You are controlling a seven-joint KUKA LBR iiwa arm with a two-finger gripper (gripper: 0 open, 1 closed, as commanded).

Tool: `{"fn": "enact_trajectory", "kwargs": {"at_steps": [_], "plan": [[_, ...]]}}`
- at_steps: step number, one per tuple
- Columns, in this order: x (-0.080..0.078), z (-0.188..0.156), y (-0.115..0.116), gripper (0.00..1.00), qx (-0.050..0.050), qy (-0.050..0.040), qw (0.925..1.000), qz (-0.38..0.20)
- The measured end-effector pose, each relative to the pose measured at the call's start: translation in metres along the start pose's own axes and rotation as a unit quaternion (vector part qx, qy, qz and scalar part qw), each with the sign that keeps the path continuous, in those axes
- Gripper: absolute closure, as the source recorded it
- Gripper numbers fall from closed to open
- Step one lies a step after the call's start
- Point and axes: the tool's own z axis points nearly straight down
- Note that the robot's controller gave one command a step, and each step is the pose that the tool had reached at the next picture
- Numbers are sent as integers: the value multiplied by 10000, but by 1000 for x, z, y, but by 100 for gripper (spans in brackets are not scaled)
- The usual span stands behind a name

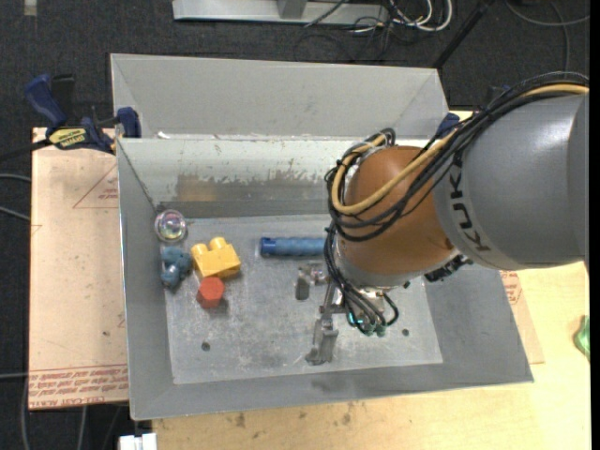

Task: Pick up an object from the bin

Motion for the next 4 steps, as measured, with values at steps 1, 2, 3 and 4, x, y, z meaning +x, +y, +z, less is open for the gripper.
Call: {"fn": "enact_trajectory", "kwargs": {"at_steps": [1, 2, 3, 4], "plan": [[-80, 47, -16, 0, -5, -55, 9972, 744], [-135, 78, 9, 0, -12, -71, 9972, 740], [-135, 75, 9, 100, -14, -77, 9971, 752], [-129, -107, -3, 100, -10, -100, 9986, 519]]}}
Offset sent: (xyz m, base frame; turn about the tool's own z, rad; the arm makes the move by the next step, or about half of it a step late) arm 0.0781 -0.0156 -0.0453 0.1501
